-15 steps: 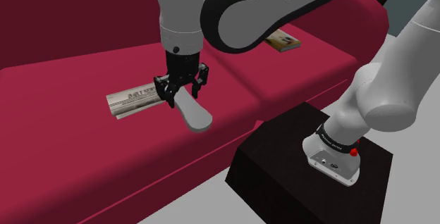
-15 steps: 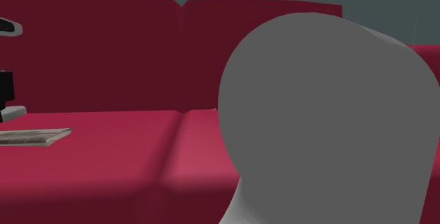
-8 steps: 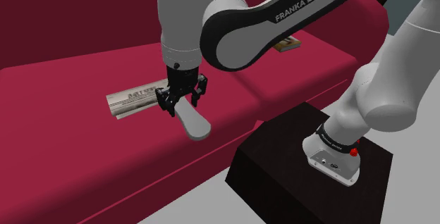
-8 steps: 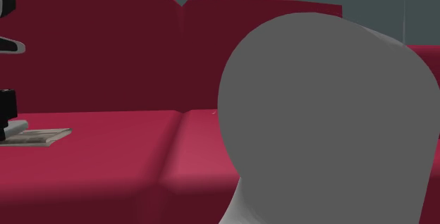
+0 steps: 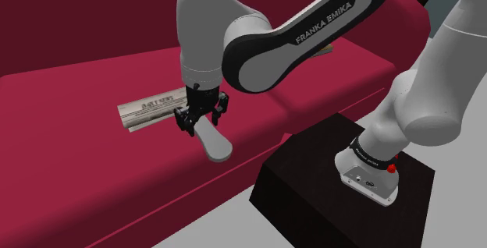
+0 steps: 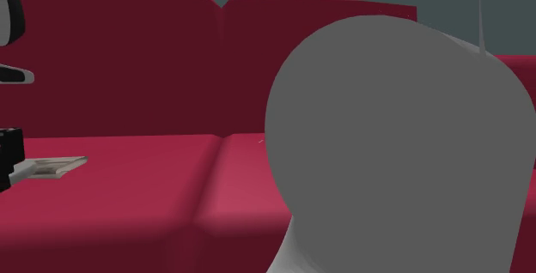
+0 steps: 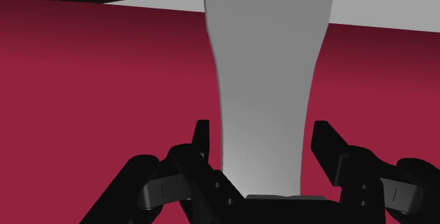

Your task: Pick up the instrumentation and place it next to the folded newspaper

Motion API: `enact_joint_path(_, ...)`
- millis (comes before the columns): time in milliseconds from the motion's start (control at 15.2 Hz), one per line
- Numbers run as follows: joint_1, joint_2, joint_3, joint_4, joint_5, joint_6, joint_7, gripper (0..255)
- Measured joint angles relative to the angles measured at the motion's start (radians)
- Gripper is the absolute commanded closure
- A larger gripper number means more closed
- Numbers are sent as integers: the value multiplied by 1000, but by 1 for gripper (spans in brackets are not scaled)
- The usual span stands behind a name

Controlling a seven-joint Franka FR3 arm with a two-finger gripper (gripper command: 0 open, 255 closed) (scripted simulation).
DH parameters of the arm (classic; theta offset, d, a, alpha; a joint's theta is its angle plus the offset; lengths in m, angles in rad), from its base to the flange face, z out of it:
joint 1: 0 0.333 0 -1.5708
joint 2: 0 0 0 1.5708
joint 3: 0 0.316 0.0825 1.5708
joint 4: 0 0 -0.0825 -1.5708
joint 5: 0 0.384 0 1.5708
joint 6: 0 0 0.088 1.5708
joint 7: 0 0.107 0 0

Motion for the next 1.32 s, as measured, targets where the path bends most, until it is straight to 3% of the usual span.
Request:
enact_joint_path(198,0,1,0,-1,0,2,0,255)
enact_joint_path(264,0,1,0,-1,0,2,0,0)
enact_joint_path(660,0,0,0,-1,0,2,0,0)
enact_joint_path(924,-6,-58,6,40,35,-90,-23,0)
enact_joint_path(1320,-8,-70,6,54,42,-115,-30,0)
